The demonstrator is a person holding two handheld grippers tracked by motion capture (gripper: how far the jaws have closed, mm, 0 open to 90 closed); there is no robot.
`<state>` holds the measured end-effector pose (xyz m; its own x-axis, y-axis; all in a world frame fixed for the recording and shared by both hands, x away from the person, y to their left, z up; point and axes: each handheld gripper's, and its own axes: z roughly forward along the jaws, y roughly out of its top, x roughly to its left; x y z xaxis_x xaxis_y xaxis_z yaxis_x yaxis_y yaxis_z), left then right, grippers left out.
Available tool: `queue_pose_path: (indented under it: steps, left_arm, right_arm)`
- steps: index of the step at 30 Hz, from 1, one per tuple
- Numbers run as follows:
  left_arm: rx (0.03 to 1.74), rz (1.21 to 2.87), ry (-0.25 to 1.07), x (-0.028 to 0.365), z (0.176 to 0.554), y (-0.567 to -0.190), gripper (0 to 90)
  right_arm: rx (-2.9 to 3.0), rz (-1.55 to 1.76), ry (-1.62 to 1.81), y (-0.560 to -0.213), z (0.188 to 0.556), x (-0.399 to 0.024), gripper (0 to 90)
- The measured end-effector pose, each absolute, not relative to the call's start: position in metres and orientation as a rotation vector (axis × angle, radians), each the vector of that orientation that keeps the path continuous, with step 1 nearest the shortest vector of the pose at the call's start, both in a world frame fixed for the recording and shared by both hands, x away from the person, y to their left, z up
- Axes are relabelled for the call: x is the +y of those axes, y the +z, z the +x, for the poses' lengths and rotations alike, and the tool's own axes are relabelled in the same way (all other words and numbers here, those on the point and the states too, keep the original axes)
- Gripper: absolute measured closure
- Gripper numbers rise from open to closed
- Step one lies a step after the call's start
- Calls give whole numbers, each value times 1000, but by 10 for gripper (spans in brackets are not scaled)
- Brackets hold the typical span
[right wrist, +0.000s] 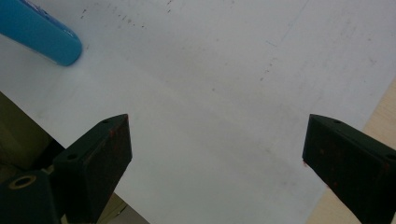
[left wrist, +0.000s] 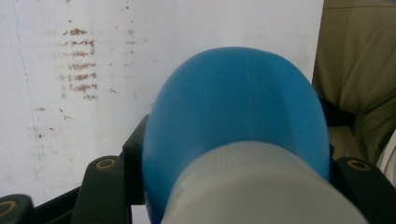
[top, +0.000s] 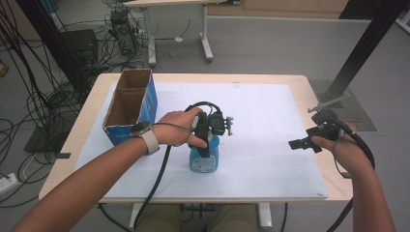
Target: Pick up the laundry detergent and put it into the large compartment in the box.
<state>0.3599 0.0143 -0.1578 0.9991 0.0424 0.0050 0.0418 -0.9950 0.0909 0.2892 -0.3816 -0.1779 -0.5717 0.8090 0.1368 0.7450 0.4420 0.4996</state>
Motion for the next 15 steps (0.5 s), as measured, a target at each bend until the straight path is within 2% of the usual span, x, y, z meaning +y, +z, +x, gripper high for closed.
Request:
queue_pose_path:
  steps: [8,15]
  left_arm:
    - [68,3067,47,8,349,-154,397]
    - [213,3042,32,15,349,-139,397]
  right_arm:
    - [2547,1388,795,-174,282,-385,81]
    - [2539,1389,796,-171,277,-385,81]
